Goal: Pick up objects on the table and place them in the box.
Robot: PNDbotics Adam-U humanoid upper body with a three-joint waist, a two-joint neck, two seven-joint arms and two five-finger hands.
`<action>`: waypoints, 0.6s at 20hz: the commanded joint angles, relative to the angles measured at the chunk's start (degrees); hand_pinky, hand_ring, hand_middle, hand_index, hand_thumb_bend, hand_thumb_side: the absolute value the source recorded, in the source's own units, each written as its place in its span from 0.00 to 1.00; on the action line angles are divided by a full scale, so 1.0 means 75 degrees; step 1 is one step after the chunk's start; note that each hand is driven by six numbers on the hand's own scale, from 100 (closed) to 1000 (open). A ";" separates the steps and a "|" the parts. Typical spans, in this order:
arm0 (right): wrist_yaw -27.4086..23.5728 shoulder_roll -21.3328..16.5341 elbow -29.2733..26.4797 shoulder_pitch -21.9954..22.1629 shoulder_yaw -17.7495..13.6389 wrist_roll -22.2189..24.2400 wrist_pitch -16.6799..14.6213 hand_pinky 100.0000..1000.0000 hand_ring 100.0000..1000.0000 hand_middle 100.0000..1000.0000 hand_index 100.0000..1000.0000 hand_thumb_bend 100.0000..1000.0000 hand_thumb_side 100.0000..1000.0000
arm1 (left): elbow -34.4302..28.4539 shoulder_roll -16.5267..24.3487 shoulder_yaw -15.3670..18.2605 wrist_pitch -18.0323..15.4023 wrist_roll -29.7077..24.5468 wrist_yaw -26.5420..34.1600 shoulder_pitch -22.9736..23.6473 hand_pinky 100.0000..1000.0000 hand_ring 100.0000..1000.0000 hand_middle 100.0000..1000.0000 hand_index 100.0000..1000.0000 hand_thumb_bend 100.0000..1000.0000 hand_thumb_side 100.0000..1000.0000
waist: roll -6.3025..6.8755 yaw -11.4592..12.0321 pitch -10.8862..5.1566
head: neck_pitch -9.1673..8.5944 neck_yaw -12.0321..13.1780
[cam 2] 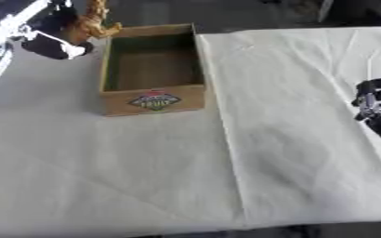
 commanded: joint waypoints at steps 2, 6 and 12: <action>-0.0063 -0.0119 -0.0141 -0.0149 -0.0002 0.0063 -0.0014 0.31 0.48 0.56 0.55 0.00 0.30 | 0.0670 -0.0645 -0.0116 0.0296 0.0151 -0.0484 -0.0790 0.32 0.30 0.30 0.43 0.43 0.00 | 0.0006 -0.0032 -0.0050 | -0.0010 0.0064; -0.0056 -0.0096 -0.0137 -0.0139 0.0002 0.0069 0.0000 0.31 0.48 0.56 0.55 0.00 0.31 | 0.1493 -0.1281 -0.0135 0.0512 0.0197 -0.0990 -0.1110 0.35 0.33 0.33 0.46 0.45 0.00 | 0.0026 -0.0082 -0.0009 | -0.0030 0.0078; -0.0056 -0.0062 -0.0142 -0.0178 0.0046 0.0115 0.0015 0.31 0.48 0.56 0.55 0.00 0.31 | 0.2780 -0.1756 -0.0045 0.0460 0.0281 -0.1782 -0.1275 0.43 0.40 0.41 0.53 0.47 0.00 | 0.0068 -0.0220 0.0010 | -0.0054 0.0136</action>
